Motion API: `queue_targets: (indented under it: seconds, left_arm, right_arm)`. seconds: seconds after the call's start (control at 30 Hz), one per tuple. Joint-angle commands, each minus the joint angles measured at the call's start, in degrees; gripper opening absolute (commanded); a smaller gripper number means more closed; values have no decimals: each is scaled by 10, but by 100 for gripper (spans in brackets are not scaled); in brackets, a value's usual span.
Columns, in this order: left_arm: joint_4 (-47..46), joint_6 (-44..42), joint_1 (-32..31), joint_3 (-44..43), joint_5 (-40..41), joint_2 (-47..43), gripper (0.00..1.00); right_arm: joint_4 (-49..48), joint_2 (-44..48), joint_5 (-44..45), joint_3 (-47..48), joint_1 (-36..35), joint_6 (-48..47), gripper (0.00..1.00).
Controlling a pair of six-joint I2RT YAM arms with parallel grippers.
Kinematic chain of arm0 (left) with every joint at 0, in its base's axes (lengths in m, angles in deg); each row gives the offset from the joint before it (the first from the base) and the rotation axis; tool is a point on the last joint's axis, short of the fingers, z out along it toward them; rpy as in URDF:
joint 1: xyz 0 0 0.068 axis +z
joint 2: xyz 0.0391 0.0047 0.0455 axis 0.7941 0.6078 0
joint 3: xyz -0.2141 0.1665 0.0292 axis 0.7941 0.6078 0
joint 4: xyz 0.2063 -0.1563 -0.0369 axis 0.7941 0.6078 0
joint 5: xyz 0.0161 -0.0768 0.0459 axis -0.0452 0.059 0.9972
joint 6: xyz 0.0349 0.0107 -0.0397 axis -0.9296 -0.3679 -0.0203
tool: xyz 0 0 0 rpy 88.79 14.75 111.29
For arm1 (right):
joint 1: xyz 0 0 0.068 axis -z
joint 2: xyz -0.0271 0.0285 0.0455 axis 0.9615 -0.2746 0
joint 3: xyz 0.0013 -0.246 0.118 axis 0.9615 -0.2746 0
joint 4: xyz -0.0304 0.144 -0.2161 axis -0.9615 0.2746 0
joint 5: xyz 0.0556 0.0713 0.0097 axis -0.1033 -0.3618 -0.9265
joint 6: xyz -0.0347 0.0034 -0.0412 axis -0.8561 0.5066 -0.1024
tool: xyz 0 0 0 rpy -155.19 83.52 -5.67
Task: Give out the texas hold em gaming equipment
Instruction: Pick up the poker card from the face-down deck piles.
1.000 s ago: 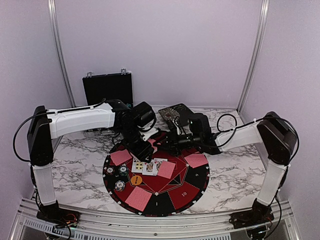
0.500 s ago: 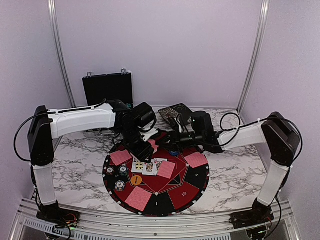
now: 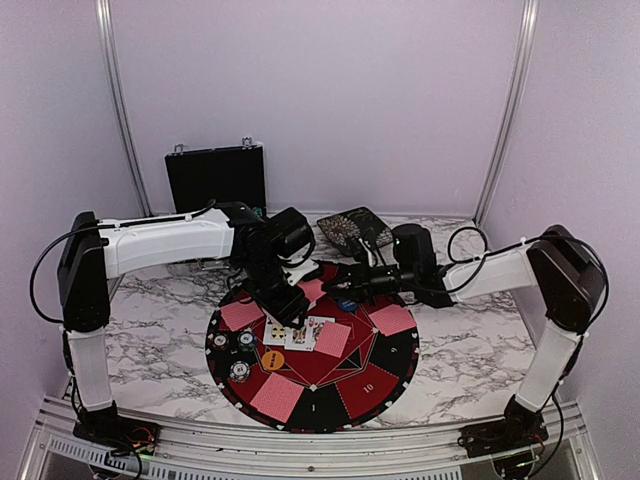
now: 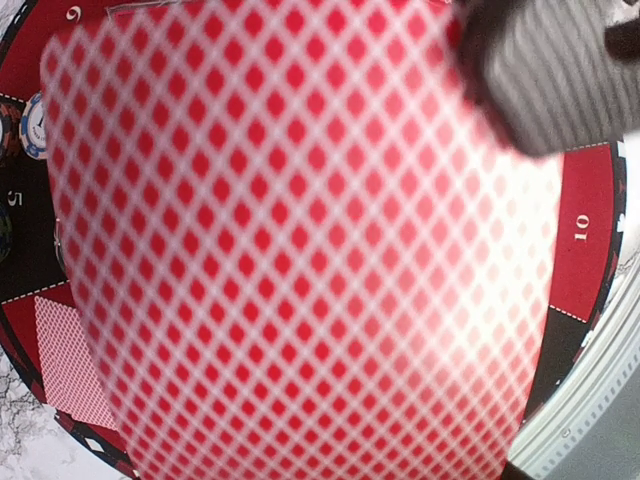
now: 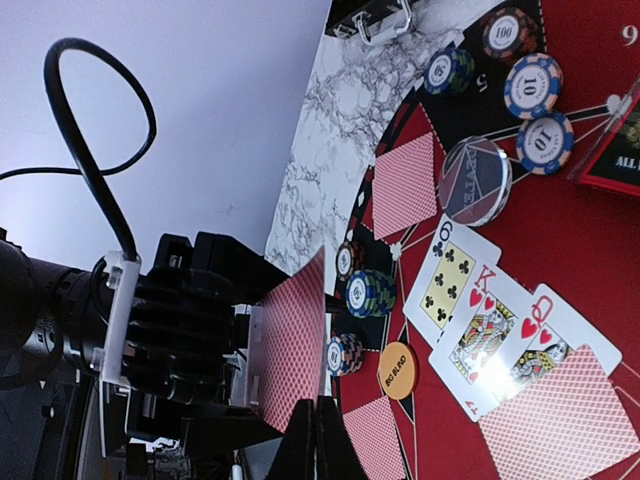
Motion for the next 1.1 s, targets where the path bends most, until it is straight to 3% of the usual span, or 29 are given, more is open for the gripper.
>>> queue_targets:
  seconds: [0.0,0.23,0.47,0.6,0.8,1.07]
  left_arm:
    - [10,-5,-1,1,0,4,35]
    - [10,-5,-1,7,0,1,35]
    - [9,-5,1,19,5,-4,35]
    - [9,-8,1,25,6,-2,35]
    - [8,-12,1,16,3,5,35]
    - [8,-13,1,17,5,4,35]
  right_arm:
    - [0,24,-37,-11,33,-12,0]
    - [-1,37,-102,-42,74,-32,0]
    - [86,57,-147,-55,108,-121,0]
    - [191,69,-136,-51,110,-210,0]
    - [189,76,-135,-74,110,-213,0]
    - [267,51,-113,-54,110,-295,0]
